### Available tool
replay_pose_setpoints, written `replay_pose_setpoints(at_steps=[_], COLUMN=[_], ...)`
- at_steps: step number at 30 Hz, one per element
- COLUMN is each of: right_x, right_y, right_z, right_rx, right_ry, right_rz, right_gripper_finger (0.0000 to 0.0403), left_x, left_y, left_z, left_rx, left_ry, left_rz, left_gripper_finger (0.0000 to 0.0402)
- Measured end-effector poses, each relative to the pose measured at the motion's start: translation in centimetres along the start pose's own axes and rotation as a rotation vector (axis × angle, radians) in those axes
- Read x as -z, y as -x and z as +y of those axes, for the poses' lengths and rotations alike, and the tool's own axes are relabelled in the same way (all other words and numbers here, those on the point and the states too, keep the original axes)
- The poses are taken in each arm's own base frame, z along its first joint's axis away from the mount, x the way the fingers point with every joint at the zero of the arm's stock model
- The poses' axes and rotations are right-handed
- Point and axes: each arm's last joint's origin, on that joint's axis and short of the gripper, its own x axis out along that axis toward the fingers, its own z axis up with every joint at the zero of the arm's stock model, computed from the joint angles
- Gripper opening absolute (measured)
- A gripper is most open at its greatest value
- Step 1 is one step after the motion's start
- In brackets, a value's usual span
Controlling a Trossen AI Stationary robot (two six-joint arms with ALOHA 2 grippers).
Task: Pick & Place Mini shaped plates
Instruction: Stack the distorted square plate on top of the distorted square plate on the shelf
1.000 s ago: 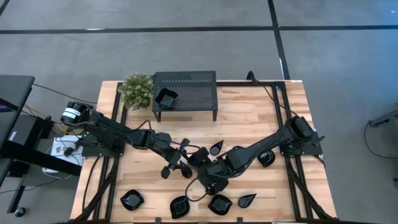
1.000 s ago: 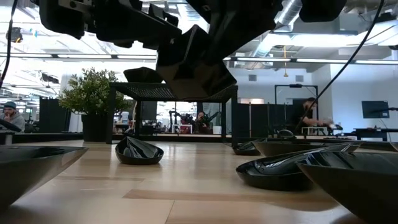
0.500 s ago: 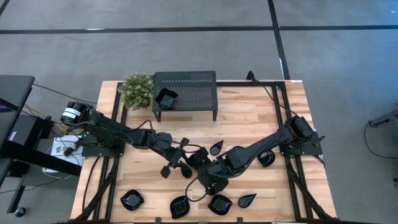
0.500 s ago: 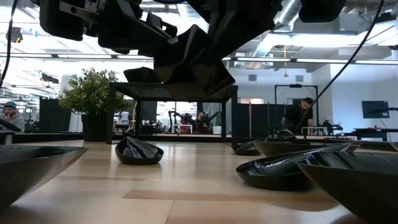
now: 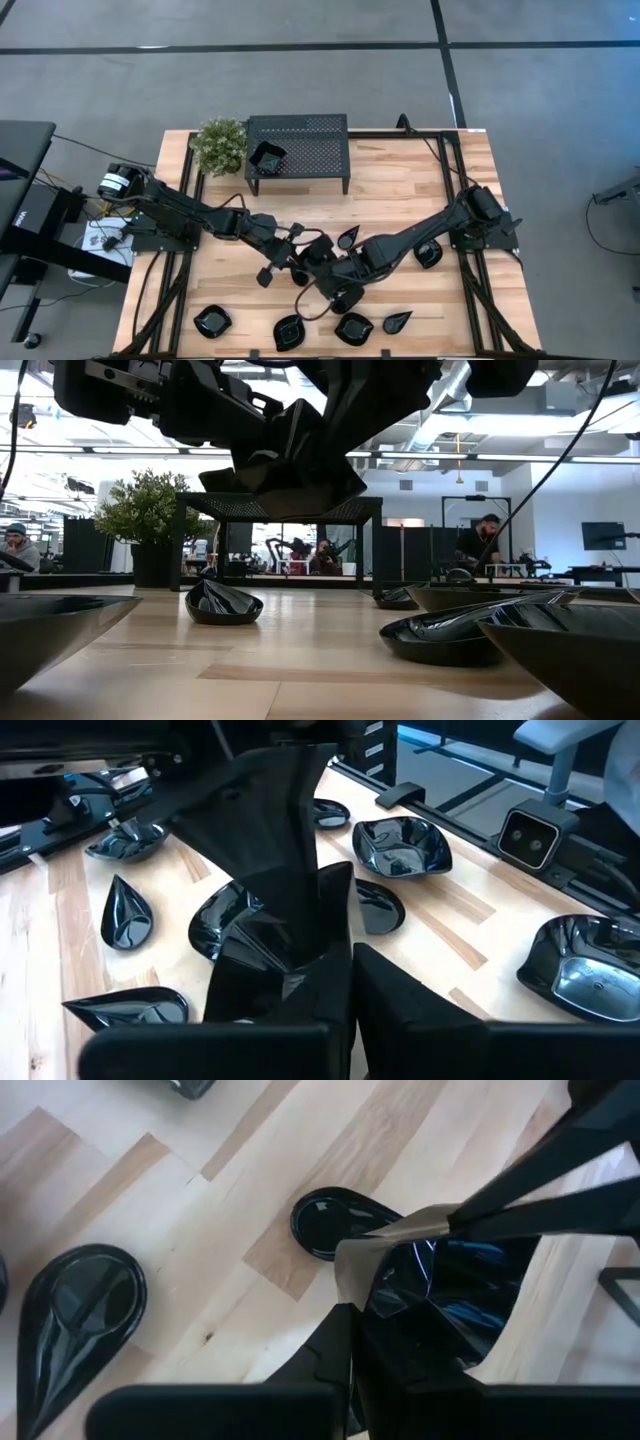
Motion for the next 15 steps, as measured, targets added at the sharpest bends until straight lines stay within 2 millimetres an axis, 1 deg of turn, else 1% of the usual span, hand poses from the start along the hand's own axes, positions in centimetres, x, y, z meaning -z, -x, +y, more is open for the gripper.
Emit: replay_pose_setpoints(at_steps=[3,10,15], right_x=[0.05,-0.02,-0.11], right_y=[-0.04,-0.04,0.09], right_z=[-0.15,-0.36,-0.4], right_rx=[0.002,0.013,0.02], right_ry=[-0.025,-0.033,-0.034], right_rz=[0.0,-0.009,-0.013], right_gripper_finger=[0.0021,0.0078,0.0101], left_x=[0.04,0.0,-0.05], left_y=[0.0,0.01,0.01], left_z=[-0.01,0.06,0.09], left_rx=[0.0,-0.014,-0.018], left_ry=[0.001,-0.003,-0.005], left_rz=[0.002,0.001,-0.004], left_gripper_finger=[0.0009,0.0012,0.0008])
